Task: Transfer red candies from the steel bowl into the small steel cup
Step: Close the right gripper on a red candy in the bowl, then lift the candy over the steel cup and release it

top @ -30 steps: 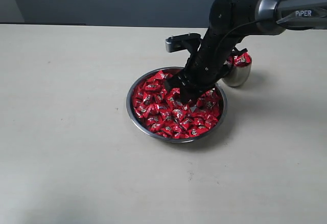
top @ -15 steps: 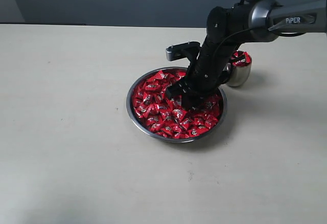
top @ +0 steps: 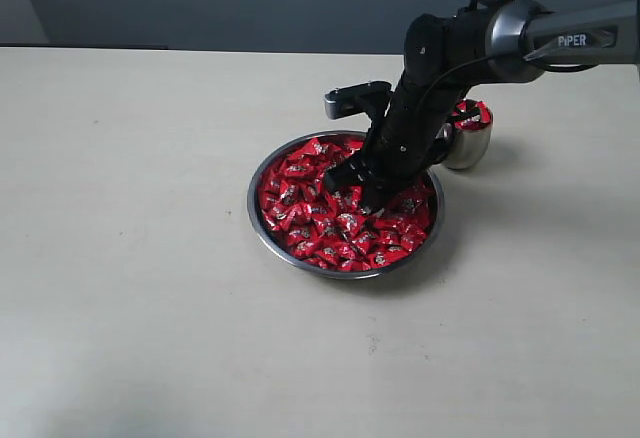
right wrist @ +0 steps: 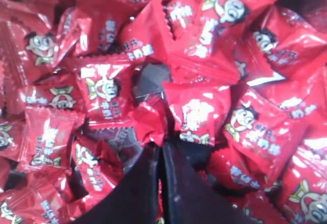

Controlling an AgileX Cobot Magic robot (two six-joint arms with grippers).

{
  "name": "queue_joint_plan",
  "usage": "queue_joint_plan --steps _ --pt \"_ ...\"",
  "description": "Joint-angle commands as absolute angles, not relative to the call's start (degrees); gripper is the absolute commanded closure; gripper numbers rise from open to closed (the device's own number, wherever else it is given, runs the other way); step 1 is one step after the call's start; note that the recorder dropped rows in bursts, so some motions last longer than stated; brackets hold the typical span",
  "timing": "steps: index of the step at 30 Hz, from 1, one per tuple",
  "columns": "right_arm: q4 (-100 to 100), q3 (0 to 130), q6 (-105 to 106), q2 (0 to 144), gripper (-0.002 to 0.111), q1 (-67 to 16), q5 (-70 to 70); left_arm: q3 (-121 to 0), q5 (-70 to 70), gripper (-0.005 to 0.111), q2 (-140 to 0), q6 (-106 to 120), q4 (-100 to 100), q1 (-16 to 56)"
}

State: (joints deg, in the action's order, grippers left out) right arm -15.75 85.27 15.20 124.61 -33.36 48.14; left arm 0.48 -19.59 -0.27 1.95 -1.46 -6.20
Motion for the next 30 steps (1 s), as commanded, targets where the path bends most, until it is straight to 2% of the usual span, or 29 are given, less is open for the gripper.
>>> queue_joint_plan --steps 1,13,18,24,30 --pt "-15.56 84.9 15.23 123.06 0.109 -33.24 47.83 0.0 -19.14 0.106 0.0 1.68 -1.55 -6.18" --pt "-7.05 84.9 9.87 115.01 0.109 -32.25 45.7 0.0 -19.14 0.106 0.0 1.68 -1.55 -6.18" --pt "0.96 85.31 2.75 112.44 0.109 -27.98 43.37 0.0 -19.14 0.106 0.0 1.68 -1.55 -6.18" --pt "-1.87 87.92 2.63 112.54 0.109 -19.64 43.42 0.0 -19.14 0.106 0.0 1.68 -1.55 -6.18" --pt "-1.95 87.92 2.85 114.04 0.109 -18.33 43.16 0.0 -19.14 0.106 0.0 1.68 -1.55 -6.18"
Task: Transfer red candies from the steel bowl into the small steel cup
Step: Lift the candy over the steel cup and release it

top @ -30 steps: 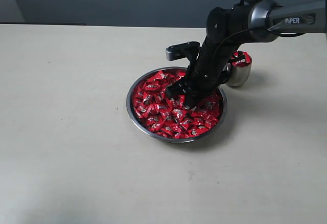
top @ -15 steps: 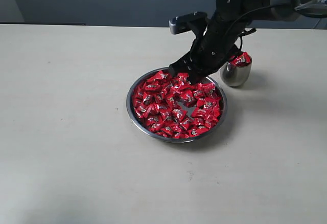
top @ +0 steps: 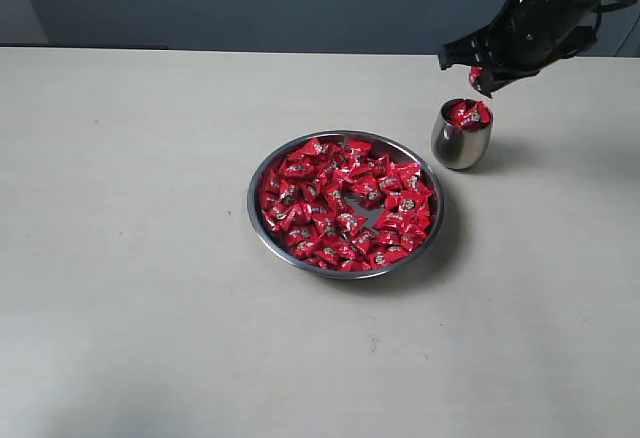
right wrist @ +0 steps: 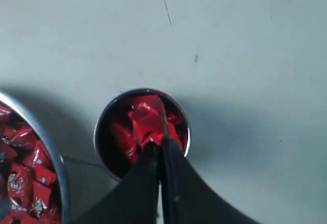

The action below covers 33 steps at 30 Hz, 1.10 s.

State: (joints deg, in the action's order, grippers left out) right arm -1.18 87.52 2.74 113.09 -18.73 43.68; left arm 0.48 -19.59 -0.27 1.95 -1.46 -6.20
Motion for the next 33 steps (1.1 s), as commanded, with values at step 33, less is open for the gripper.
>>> queue_joint_plan --steps 33 --pt "-6.0 88.45 6.97 116.25 0.076 -18.33 41.7 0.0 -19.14 0.106 0.0 1.68 -1.55 -6.18"
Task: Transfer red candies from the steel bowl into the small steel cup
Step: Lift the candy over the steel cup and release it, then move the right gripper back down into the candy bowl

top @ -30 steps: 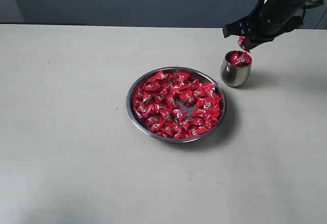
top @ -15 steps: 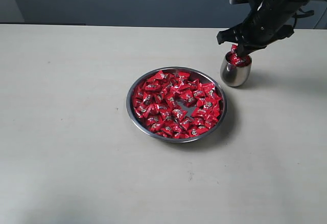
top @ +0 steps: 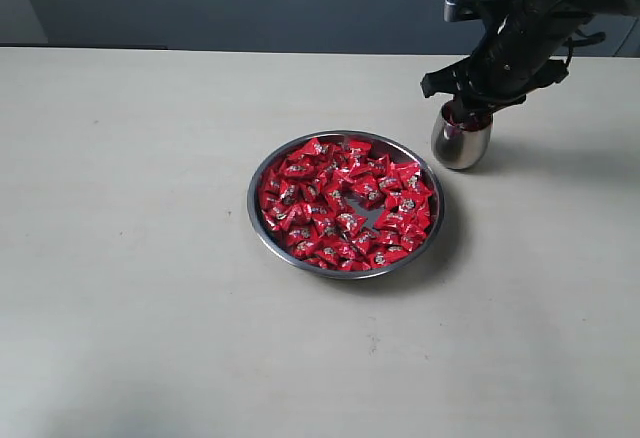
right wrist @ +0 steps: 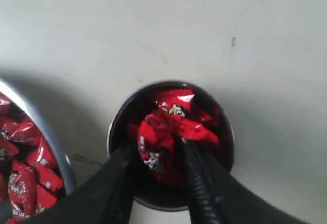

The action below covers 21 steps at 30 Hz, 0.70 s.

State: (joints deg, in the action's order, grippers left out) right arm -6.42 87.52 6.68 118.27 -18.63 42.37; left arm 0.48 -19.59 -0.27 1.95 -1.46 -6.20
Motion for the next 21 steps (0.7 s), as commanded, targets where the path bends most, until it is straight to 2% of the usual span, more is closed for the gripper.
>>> queue_joint_plan --steps 1,12,21 --pt "-6.1 88.45 6.97 115.4 0.076 -18.33 41.7 0.0 -19.14 0.106 0.0 1.68 -1.55 -6.18" --pt "-24.09 88.2 14.77 112.82 0.076 -19.96 47.92 0.0 -19.14 0.106 0.0 1.68 -1.55 -6.18" --pt "-20.24 88.12 14.89 115.16 0.076 -28.42 48.9 0.0 -19.14 0.106 0.0 1.68 -1.55 -6.18"
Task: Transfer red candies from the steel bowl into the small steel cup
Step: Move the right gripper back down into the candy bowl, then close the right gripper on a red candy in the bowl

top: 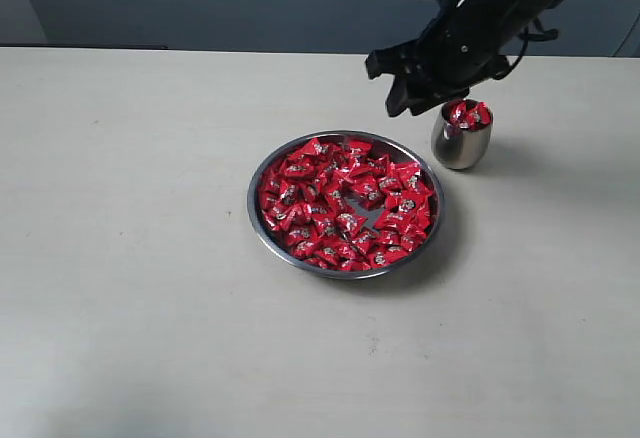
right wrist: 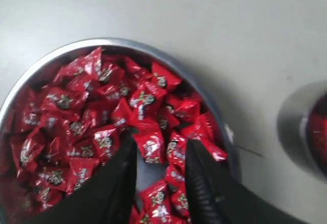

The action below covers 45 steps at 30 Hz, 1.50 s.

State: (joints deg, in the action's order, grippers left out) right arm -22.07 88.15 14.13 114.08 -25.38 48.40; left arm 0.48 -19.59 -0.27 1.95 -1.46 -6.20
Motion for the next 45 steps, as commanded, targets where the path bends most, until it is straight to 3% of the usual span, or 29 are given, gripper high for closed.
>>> queue_joint_plan --steps 1,8,21,33,39,45 --pt "-19.83 87.79 14.89 115.48 0.076 -29.2 49.19 0.0 -19.14 0.106 0.0 1.68 -1.55 -6.18" --pt "-19.61 79.16 14.89 115.64 0.076 -31.27 43.76 0.0 -19.14 0.106 0.0 1.68 -1.55 -6.18" --pt "-12.79 79.04 17.17 115.78 0.076 -38.49 45.88 0.0 -19.14 0.106 0.0 1.68 -1.55 -6.18" --pt "-11.86 79.04 16.56 119.27 0.076 -38.77 43.09 0.0 -19.14 0.106 0.0 1.68 -1.55 -6.18" --pt "-11.74 79.25 16.56 119.27 0.066 -38.77 41.35 0.0 -19.14 0.106 0.0 1.68 -1.55 -6.18" --pt "-11.71 79.25 16.56 119.95 0.065 -38.77 40.27 0.0 -19.14 0.106 0.0 1.68 -1.55 -6.18"
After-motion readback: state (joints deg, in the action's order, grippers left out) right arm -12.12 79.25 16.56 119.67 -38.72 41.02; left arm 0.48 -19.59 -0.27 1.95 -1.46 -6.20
